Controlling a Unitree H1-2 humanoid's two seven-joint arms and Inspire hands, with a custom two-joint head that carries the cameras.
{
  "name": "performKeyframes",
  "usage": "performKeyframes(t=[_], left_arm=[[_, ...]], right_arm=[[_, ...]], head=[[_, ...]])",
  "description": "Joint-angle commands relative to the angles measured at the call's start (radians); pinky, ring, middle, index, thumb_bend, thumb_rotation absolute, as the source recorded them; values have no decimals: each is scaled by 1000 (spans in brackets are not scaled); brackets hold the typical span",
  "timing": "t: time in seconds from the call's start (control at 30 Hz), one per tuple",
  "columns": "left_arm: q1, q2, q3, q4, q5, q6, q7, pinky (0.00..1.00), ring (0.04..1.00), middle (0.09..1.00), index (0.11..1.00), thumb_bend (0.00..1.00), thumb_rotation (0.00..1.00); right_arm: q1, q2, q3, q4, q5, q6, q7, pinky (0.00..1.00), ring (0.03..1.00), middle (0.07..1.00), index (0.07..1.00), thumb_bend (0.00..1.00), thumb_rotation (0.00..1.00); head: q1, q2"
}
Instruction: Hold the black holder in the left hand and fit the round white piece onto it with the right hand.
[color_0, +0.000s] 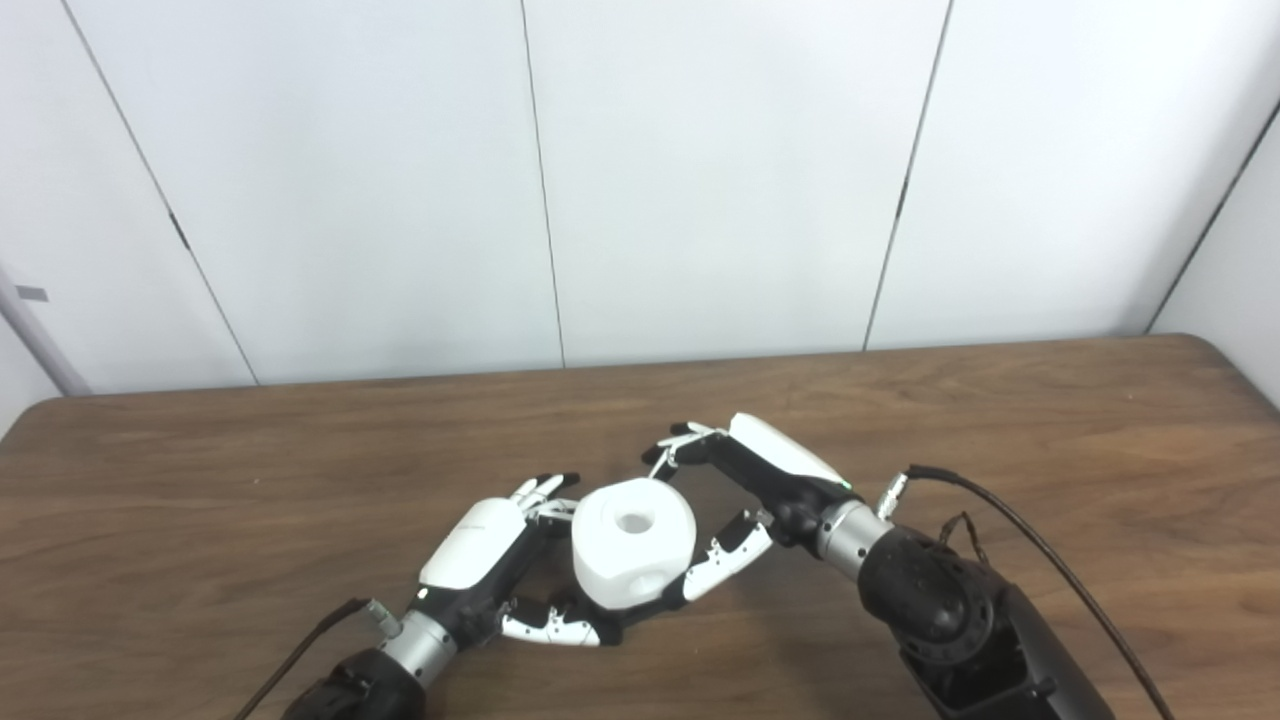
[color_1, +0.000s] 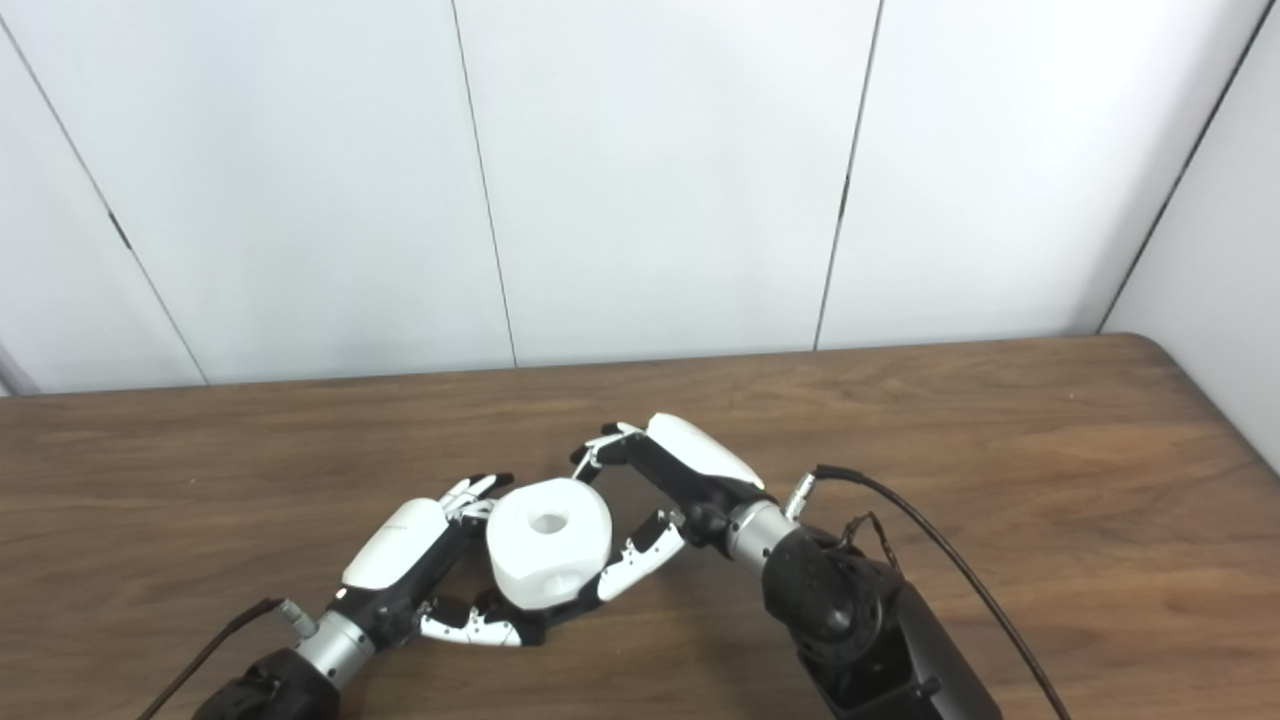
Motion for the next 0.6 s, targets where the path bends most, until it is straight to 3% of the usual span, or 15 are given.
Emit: performKeyframes(t=[0.0,0.57], left_arm=[[9,-6,-25,-3,34,11,-26,1000,966,781,481,524,53],[16,-6,-25,-32,32,30,-37,1000,968,782,481,524,54]], right_arm=[[-34,4,-5,-22,-2,-40,-26,1000,966,833,486,512,149],[-18,8,10,9,2,-72,-39,1000,965,831,486,513,148]], head=[[2,3],[10,12]])
